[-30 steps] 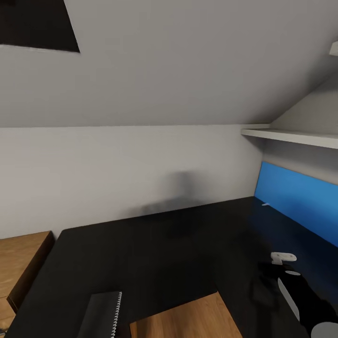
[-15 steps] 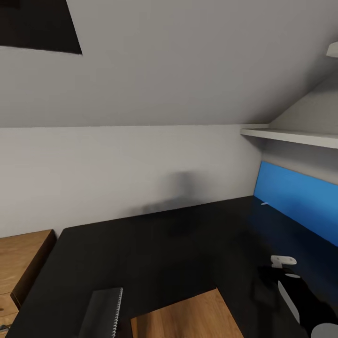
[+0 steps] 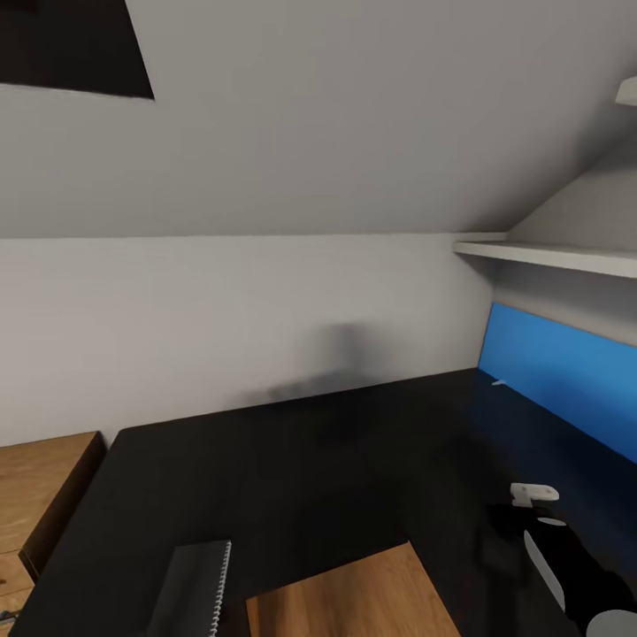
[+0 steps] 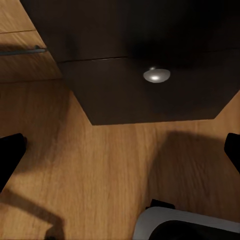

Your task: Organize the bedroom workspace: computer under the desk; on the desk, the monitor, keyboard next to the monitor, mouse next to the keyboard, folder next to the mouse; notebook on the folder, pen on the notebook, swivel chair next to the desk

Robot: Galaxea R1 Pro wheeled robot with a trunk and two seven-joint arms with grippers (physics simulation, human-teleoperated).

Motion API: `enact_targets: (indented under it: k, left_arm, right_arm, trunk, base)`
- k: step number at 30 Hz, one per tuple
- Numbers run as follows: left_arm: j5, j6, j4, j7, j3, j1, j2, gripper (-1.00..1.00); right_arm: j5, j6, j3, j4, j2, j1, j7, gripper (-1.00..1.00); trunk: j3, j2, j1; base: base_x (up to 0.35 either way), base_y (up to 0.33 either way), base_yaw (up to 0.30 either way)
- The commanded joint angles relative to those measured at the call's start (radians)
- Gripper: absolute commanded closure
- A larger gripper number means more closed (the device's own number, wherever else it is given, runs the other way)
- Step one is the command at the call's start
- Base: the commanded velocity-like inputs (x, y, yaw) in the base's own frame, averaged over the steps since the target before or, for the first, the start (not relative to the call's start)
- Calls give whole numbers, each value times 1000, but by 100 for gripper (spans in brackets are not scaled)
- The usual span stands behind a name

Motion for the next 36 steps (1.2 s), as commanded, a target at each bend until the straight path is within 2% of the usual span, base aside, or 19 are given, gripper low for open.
enact_targets:
  k: [1,22,30,31,36]
  left_arm:
    - [1,-1,-2,-1,3,0,0,-100]
    - [1,-1,-2,0,5,0,0,-100]
    - [1,-1,-2,0,5,0,0,-100]
    - [1,-1,-2,0,5,0,0,-100]
    - [1,-1,-2,0,5,0,0,-100]
  right_arm:
    - [-4,5,0,-2,0,0,-1,-100]
    - [-3,4,0,1,-2,0,-1,-100]
    - [-3,-2,-2,32,-2,0,-1,-100]
    - [-3,-5,-2,34,-2,0,-1,100]
    - [-3,-17,-1,41,-3,0,-1,100]
  trunk:
    - [-4,-8,4]
    - [-70,-155,85]
    - [-70,-155,85]
    - [-70,-155,85]
    - [-70,-155,85]
  base:
    - [0,0,0]
    - [0,0,0]
    - [0,0,0]
    - [0,0,0]
    - [0,0,0]
